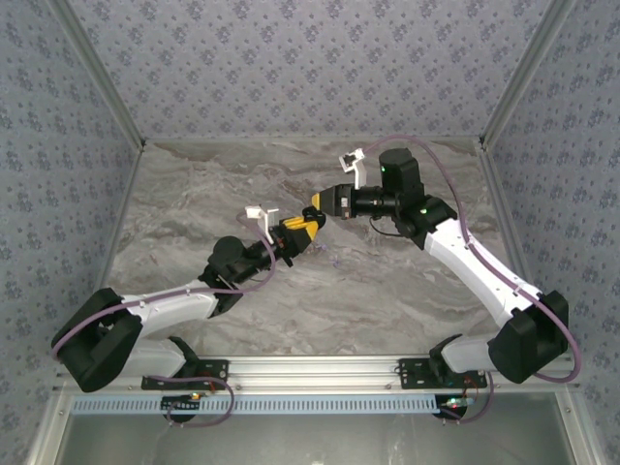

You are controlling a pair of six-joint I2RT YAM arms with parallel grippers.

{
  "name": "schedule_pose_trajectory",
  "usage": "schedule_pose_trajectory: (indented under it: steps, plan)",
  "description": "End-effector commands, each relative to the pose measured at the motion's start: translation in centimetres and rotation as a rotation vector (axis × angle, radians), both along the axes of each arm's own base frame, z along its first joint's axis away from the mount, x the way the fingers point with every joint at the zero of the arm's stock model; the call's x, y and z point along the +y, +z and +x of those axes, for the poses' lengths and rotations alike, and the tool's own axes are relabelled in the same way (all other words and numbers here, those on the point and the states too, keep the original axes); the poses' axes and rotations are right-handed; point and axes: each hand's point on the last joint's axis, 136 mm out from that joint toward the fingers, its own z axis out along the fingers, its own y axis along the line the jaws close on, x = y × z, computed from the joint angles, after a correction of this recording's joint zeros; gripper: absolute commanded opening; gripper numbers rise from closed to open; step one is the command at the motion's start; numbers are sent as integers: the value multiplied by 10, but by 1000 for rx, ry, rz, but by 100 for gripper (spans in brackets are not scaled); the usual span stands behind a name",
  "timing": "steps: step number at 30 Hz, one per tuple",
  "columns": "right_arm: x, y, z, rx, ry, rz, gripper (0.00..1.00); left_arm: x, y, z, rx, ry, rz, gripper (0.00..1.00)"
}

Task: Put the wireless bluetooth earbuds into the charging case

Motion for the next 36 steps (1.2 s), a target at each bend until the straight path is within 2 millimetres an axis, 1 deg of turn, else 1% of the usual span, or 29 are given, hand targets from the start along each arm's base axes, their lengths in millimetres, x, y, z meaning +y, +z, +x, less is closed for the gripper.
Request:
schedule_pose_trajectory:
  steps: [1,2,3,5,15,25,33,36]
  plan:
    - [2,-2,-3,-10,8,-14,22,5,29,-5,-62,4,-81,8]
    - [2,-2,-2,-10,7,-15,22,5,29,-6,-64,5,-83,9]
    - [1,-12,-4,10,9,-26,22,6,29,-5,-65,6,-83,9]
    - [1,-18,-5,20,8,-33,22,6,29,-5,-64,8,-83,9]
    - [0,-24,-5,31,2,-48,22,8,27,-4,-59,21,-83,9]
    - [-2,-23,-7,24,-1,-54,22,9,27,-3,-58,30,-85,9]
    - [-6,-24,-8,18,-12,-68,28,8,26,-3,-55,27,-80,8]
    - [-6,-23,-8,15,-16,-71,33,8,26,-4,-56,23,-80,8]
